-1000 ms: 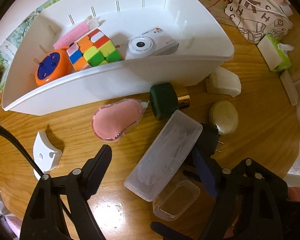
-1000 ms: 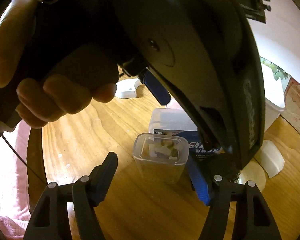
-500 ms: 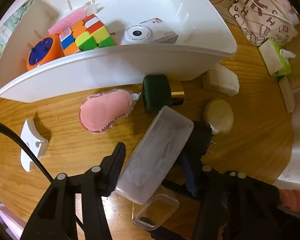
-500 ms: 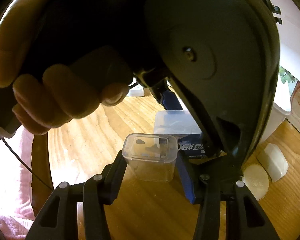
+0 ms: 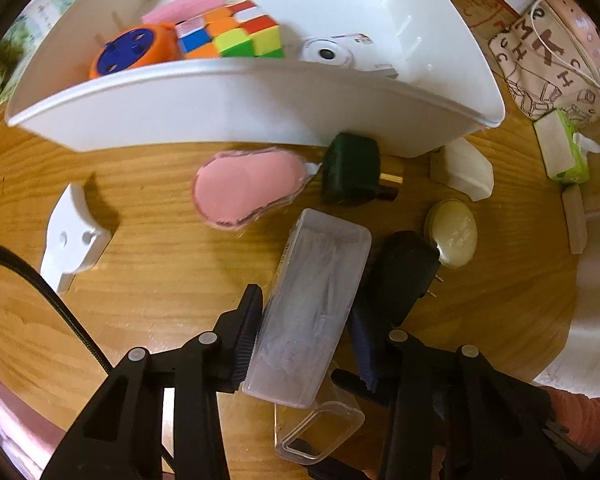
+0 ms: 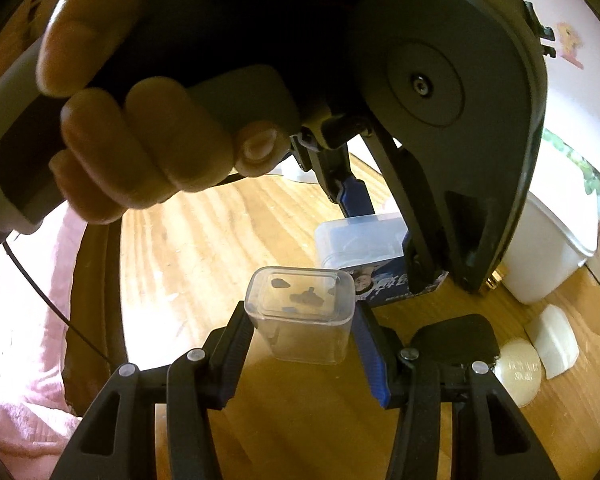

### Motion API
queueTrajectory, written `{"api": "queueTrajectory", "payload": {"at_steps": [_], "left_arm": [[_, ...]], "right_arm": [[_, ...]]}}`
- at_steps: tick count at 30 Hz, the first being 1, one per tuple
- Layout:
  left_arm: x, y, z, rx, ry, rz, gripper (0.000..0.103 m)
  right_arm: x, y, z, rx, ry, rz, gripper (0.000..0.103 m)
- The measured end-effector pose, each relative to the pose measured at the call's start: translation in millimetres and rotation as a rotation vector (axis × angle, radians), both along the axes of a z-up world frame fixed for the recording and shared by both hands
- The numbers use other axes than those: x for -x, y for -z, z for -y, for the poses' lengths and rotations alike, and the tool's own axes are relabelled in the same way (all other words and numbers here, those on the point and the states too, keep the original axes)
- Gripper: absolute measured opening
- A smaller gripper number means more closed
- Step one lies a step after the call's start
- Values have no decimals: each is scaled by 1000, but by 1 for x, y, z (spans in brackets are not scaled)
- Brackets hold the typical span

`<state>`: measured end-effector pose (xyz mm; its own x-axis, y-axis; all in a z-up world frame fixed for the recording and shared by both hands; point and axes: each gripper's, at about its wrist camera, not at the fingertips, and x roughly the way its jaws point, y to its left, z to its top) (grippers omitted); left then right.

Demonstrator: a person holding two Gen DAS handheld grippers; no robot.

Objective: Organize rigid objects
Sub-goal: 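Grasp the small clear container with the right tool while the left tool grasps the translucent case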

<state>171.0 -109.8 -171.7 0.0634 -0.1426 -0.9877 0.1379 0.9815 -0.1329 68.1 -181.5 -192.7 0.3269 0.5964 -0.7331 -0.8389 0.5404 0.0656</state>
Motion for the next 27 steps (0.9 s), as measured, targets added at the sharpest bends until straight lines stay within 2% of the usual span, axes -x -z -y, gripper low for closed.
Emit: {"api": "queueTrajectory", "payload": {"at_steps": [8, 13, 18, 22, 27], "left_arm": [[15, -8, -33, 5, -108, 3, 45], [26, -15, -61, -26, -180, 12, 45], [31, -29, -91, -45, -247, 52, 45], [37, -51, -115, -56, -295, 110, 45], [30, -73, -123, -62, -336, 174, 45]], "right_arm": [[7, -2, 2, -12, -85, 24, 51], [12, -10, 1, -23, -123, 36, 51], [13, -18, -1, -45, -150, 44, 51], [9, -33, 3, -76, -155, 46, 51], [-4, -55, 11, -127, -123, 64, 51]]}}
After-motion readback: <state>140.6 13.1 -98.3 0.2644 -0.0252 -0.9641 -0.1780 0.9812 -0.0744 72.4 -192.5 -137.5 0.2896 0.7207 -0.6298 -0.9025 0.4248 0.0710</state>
